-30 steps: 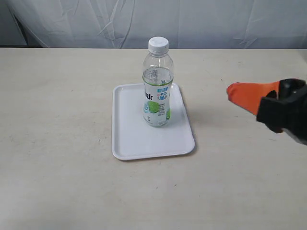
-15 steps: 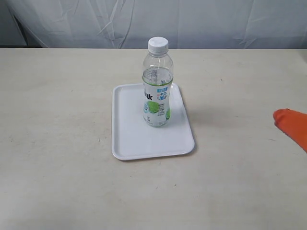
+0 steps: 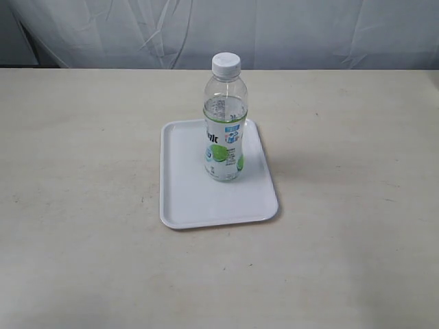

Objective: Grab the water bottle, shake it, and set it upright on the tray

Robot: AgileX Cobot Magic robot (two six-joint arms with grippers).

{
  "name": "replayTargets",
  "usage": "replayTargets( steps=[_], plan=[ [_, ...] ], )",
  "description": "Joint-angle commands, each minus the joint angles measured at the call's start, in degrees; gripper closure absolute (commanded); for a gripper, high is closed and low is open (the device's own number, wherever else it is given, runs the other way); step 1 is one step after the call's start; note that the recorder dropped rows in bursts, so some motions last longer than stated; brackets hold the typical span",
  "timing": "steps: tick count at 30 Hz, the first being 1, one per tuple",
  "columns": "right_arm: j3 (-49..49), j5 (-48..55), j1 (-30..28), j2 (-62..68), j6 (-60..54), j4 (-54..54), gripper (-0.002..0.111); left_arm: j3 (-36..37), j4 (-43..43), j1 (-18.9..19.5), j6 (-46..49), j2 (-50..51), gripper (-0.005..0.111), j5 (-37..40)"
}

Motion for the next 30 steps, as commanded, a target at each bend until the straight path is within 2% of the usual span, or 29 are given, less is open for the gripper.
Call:
replayTargets(
  steps=[1,30],
  plan=[
    [0.9,-1.8,-2.1,-0.4,-1.0,0.5,0.108,0.1,0.3,0.0,-0.5,-0.2,0.107,-0.8],
    [0.9,-1.7,-2.4,-0.4,-0.9,0.6,0.108,0.1,0.3,0.0,-0.5,-0.2,0.107,-0.8]
  ],
)
